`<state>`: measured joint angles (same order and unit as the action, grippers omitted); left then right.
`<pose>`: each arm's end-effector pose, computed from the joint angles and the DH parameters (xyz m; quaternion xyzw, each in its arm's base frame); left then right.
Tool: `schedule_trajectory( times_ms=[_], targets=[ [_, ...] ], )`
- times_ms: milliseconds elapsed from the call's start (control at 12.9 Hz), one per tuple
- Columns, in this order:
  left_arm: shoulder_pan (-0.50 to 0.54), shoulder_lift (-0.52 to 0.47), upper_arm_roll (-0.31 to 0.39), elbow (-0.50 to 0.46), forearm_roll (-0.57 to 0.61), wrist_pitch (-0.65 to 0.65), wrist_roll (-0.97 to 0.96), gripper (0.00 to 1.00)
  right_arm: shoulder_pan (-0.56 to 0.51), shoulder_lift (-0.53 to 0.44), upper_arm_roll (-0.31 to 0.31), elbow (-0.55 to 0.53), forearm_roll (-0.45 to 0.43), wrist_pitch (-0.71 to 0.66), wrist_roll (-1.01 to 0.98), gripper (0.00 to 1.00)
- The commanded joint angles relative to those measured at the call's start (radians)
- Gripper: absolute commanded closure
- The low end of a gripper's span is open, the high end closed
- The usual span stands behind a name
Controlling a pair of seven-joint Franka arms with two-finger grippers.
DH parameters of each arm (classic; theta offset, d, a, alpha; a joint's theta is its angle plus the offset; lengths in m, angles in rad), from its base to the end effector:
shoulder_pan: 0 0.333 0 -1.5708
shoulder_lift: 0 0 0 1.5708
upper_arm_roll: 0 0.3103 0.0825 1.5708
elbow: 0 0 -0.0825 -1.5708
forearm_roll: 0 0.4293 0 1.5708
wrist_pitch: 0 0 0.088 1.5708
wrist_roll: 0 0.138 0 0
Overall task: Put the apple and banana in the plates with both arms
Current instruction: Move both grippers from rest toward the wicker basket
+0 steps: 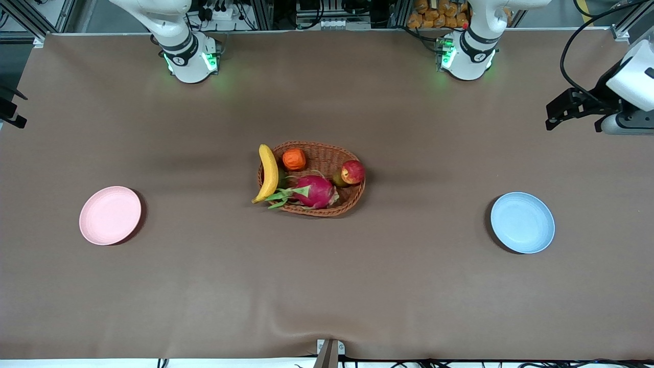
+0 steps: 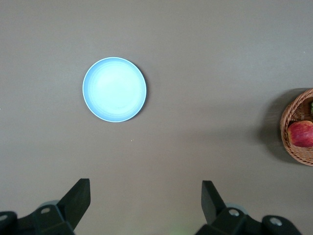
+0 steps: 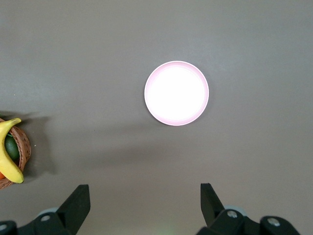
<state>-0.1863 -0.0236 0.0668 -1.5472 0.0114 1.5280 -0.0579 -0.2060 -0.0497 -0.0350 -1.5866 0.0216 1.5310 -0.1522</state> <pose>0.5847 -0.0682 0.6102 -0.9995 0.0305 -0.0026 0.0047 0.5643 -0.1360 0.6055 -0.9990 0.0440 0.0006 0.0120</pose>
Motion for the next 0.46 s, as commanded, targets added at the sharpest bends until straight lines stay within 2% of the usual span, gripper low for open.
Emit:
schedule_trajectory(
  times_ms=[0, 155, 387],
  targets=[
    [-0.001, 0.023, -0.024, 0.027, -0.013, -0.019, -0.003, 0.0, -0.006, 0.002, 0.01, 0.002, 0.001, 0.006, -0.017, 0.0],
    [0.001, 0.027, -0.057, 0.03, -0.01, -0.015, -0.014, 0.0, -0.001, 0.001, 0.014, 0.004, 0.001, -0.002, -0.015, 0.0],
    [-0.001, 0.03, -0.064, 0.029, -0.013, -0.005, -0.016, 0.0, 0.046, 0.022, 0.015, 0.004, 0.001, -0.014, -0.009, 0.0]
  ],
)
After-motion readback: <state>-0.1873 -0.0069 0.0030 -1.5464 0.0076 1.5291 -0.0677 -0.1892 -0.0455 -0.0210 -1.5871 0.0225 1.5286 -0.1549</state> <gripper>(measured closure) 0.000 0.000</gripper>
